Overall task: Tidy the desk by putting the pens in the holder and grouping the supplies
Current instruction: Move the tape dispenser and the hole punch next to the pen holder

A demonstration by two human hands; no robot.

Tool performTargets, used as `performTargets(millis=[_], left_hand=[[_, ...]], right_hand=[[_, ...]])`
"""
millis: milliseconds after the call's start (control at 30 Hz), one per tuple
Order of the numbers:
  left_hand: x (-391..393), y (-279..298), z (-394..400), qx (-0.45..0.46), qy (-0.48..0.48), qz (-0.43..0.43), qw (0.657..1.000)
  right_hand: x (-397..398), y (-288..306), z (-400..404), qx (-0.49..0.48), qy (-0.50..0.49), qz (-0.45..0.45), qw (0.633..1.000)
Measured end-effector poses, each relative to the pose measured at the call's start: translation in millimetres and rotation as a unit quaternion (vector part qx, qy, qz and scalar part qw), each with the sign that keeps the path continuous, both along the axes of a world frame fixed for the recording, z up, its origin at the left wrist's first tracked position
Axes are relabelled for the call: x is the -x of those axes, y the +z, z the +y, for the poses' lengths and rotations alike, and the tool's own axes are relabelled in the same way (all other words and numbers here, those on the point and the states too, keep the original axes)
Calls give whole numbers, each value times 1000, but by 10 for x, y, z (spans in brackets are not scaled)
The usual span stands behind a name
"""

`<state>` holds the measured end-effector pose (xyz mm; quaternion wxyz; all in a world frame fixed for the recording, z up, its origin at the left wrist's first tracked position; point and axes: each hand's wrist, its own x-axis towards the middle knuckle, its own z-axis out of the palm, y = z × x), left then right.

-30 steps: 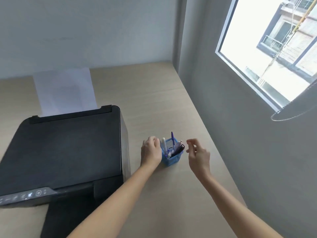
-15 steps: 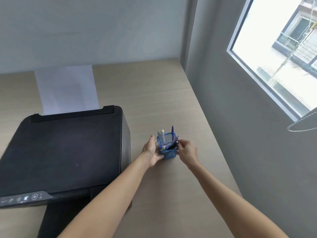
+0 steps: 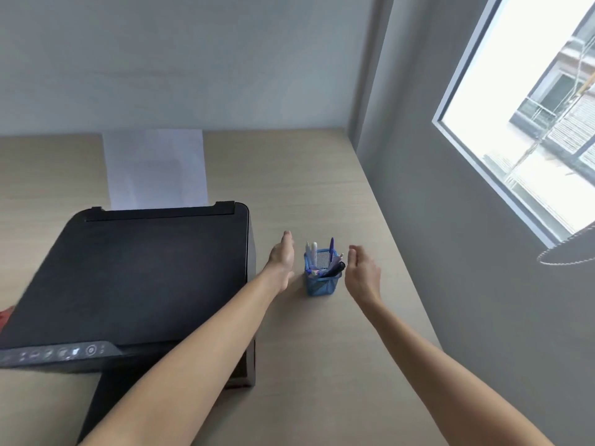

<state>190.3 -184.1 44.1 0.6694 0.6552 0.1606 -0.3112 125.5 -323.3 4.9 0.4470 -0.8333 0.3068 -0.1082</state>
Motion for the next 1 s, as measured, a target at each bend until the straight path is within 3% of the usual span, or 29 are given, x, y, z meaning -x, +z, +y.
performTargets(millis=[133,300,533,733,900,1000], left_hand=[[55,361,298,12,-34,-100,994],[307,794,1240,13,-24,-205,978],[707,750,3038,-103,77,-251,959],[1085,251,4746,-307,153,-211,915],[1334,-177,5917,-573,168,-128,792],[1336,-320,6470,-605,168,-26,778]], right_hand=[[-7,380,238,23,28,-76,996],[-118,812,1128,65,134,-116,982],[-260,996,2800,55,288,-131,947],[-358,961,4276,38,404,-101,908],[-530,677,5296,32,453,-2,891],[-635,518,5778,42,453,64,888]])
